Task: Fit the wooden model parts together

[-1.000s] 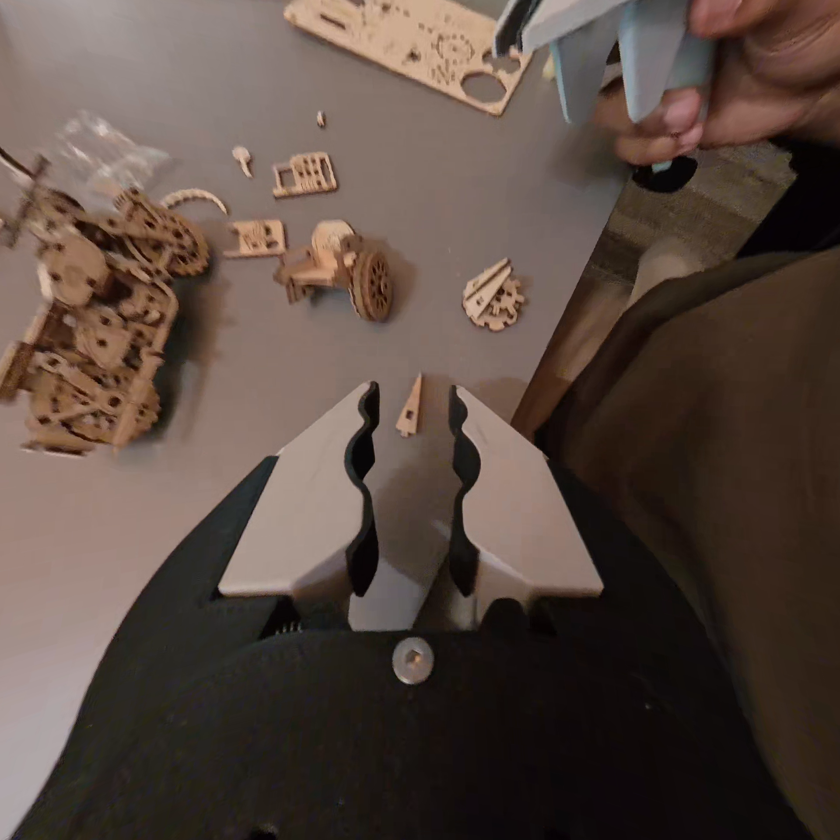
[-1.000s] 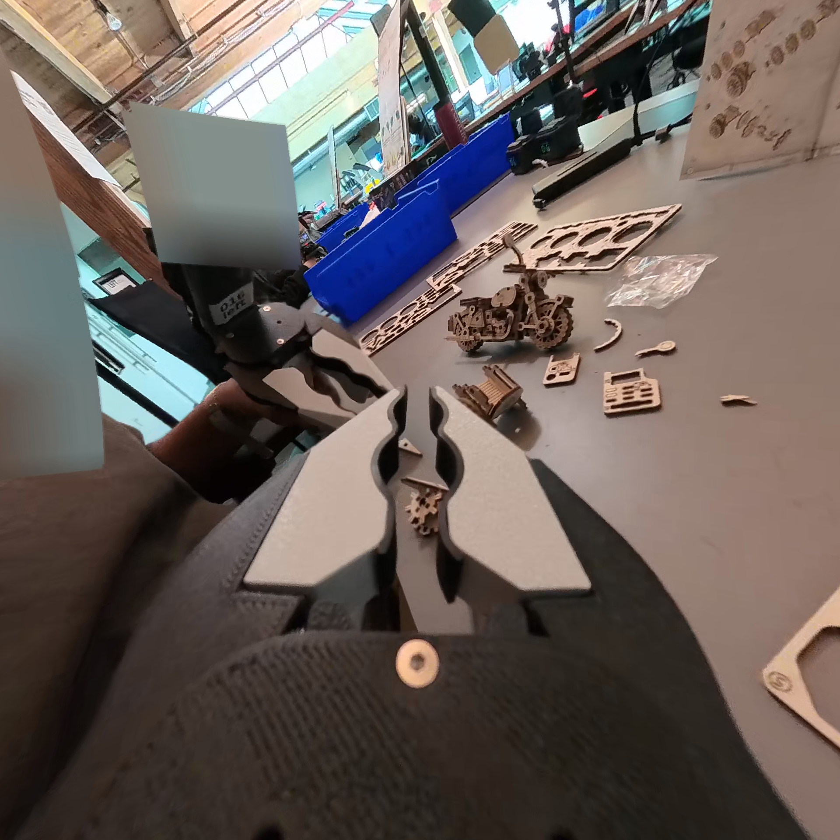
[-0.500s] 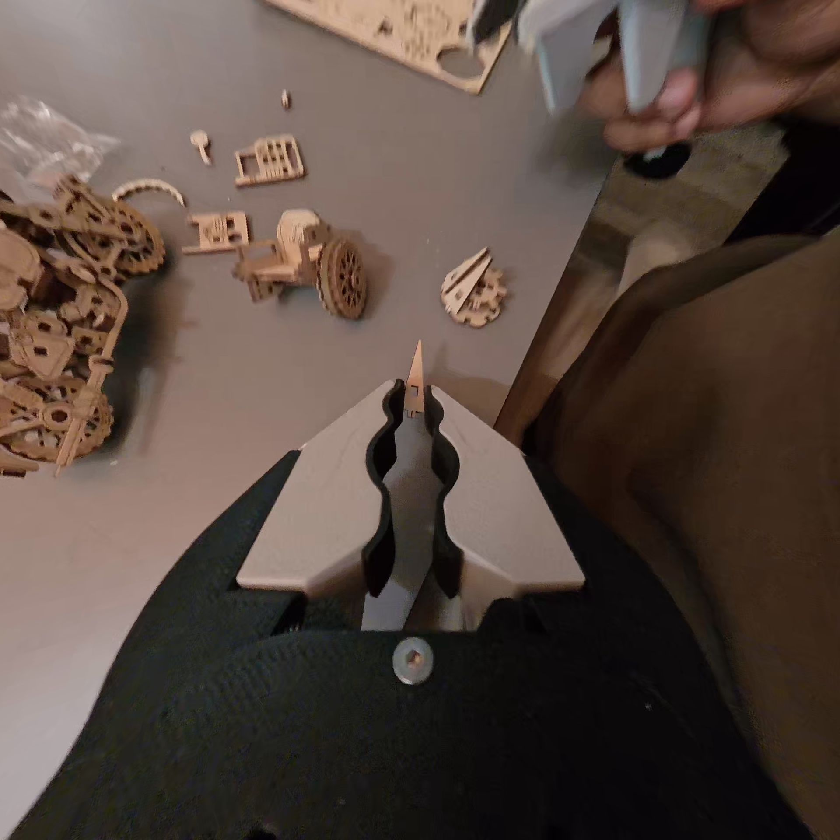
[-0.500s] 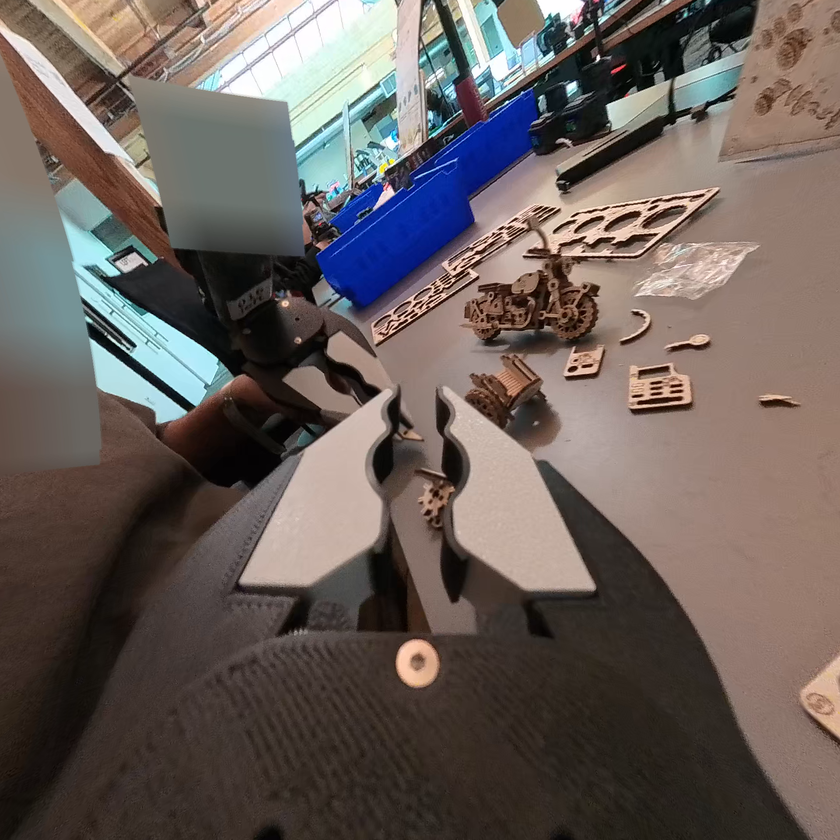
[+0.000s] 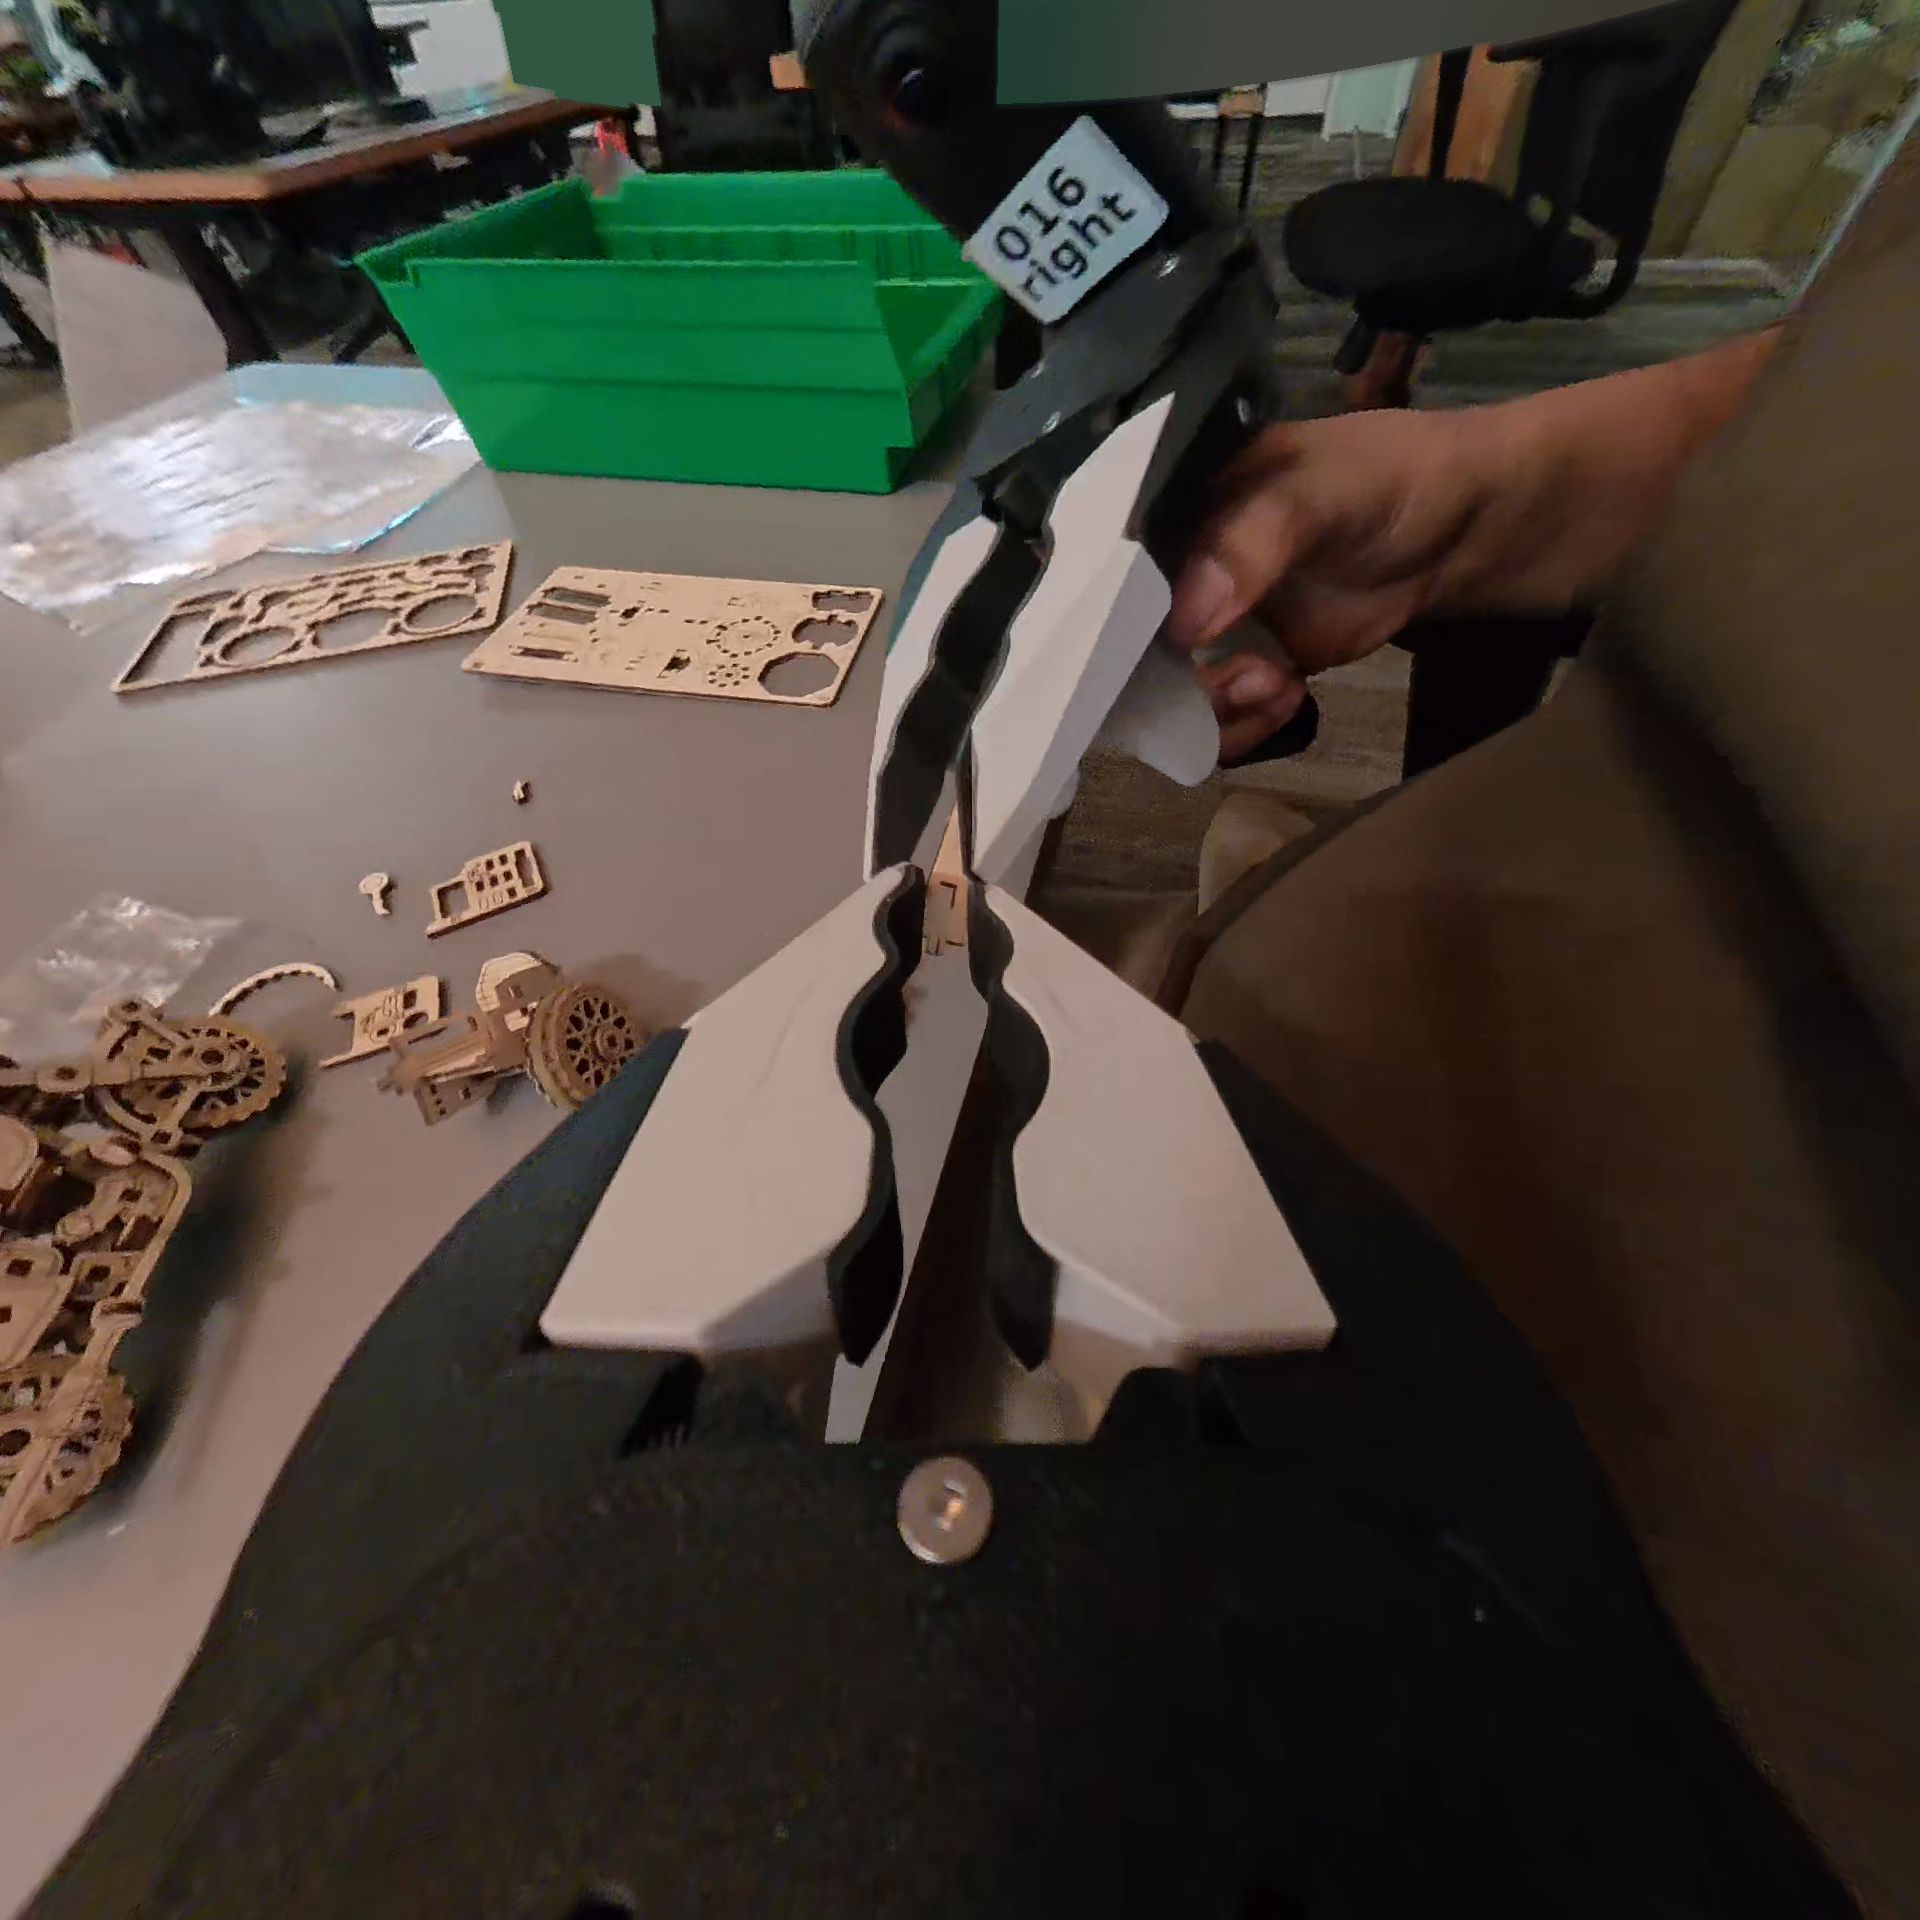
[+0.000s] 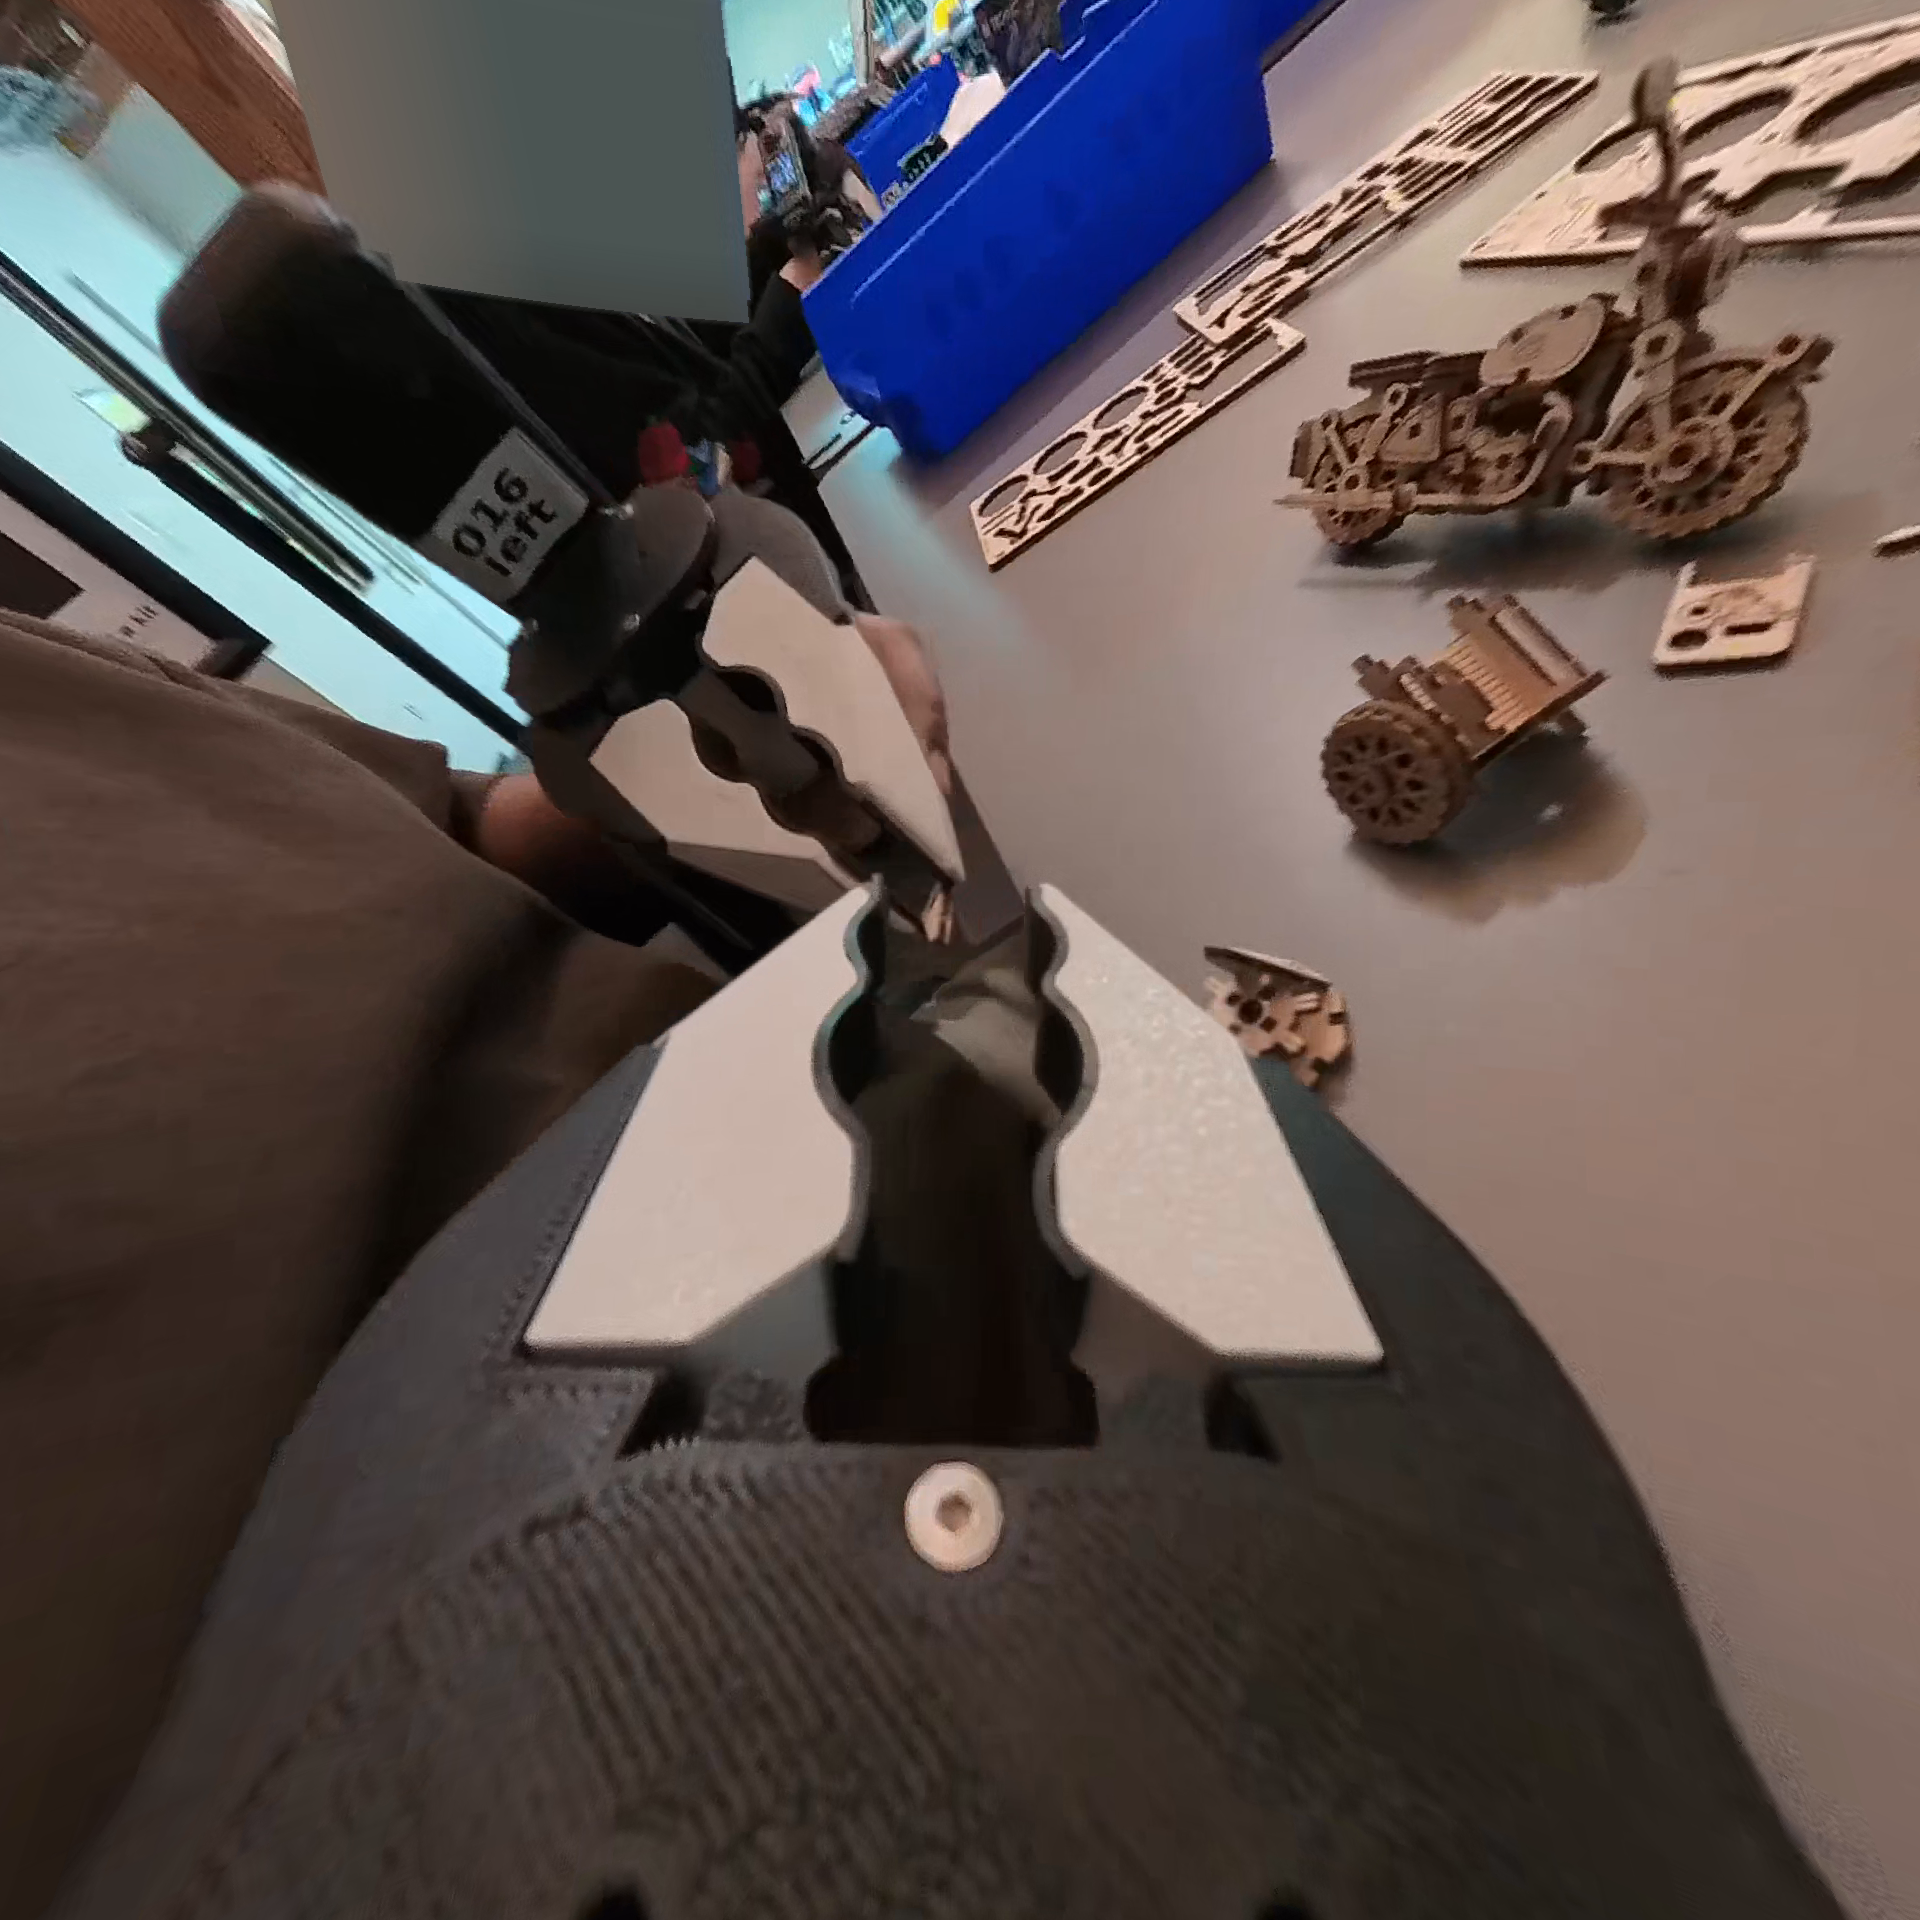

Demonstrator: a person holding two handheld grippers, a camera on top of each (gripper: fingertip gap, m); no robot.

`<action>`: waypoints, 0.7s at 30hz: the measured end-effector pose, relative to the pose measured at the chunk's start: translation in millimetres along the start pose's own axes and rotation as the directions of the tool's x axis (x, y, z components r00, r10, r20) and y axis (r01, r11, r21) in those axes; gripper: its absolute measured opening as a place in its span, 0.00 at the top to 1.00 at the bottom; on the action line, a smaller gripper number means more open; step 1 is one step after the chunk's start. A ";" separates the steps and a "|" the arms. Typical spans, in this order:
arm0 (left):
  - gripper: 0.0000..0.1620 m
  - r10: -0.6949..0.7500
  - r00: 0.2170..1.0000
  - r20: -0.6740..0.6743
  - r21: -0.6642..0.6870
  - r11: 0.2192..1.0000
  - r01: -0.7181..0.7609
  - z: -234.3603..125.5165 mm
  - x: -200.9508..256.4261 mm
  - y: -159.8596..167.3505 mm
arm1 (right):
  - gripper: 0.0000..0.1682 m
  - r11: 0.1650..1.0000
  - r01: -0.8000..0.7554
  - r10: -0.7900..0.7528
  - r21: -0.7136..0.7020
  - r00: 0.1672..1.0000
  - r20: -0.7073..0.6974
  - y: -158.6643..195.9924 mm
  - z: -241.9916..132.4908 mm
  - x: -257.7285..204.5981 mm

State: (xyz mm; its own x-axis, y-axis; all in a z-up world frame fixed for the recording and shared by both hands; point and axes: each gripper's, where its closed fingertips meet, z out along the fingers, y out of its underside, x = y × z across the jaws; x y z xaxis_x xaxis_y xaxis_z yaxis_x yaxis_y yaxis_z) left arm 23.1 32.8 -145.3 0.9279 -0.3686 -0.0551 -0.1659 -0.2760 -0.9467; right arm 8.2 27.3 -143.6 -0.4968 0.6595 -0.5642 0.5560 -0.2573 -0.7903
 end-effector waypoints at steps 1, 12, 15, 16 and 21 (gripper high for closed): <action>0.97 0.010 1.000 0.005 0.005 1.000 -0.010 0.3 1.1 -1.3 | 0.86 1.000 -0.030 0.029 0.010 0.999 0.024 0.2 -0.4 -2.5; 0.97 0.081 0.992 0.093 -0.067 0.995 -0.075 10.2 -4.6 10.0 | 0.91 0.989 -0.149 0.148 0.009 0.986 0.071 8.5 -0.5 2.8; 0.97 0.072 0.993 0.094 -0.061 0.996 -0.067 10.5 -5.9 10.0 | 0.97 0.984 -0.176 0.174 0.023 0.982 0.071 7.9 -1.5 7.8; 0.97 0.071 0.993 0.093 -0.061 0.996 -0.065 10.7 -5.8 10.5 | 0.97 0.983 -0.182 0.180 0.020 0.981 0.072 8.4 -1.4 8.7; 0.93 0.046 0.995 0.084 -0.051 0.998 -0.041 11.1 -7.0 12.0 | 1.00 0.982 -0.186 0.185 0.013 0.980 0.073 8.6 -1.2 10.6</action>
State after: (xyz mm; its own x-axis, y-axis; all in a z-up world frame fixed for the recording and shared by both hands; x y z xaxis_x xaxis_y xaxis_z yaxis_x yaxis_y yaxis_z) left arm 18.3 42.0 -159.8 0.9443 -0.3047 -0.1247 -0.2210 -0.3058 -0.9261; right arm 8.6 32.9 -156.1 -0.4325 0.5475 -0.7163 0.6299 -0.3850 -0.6746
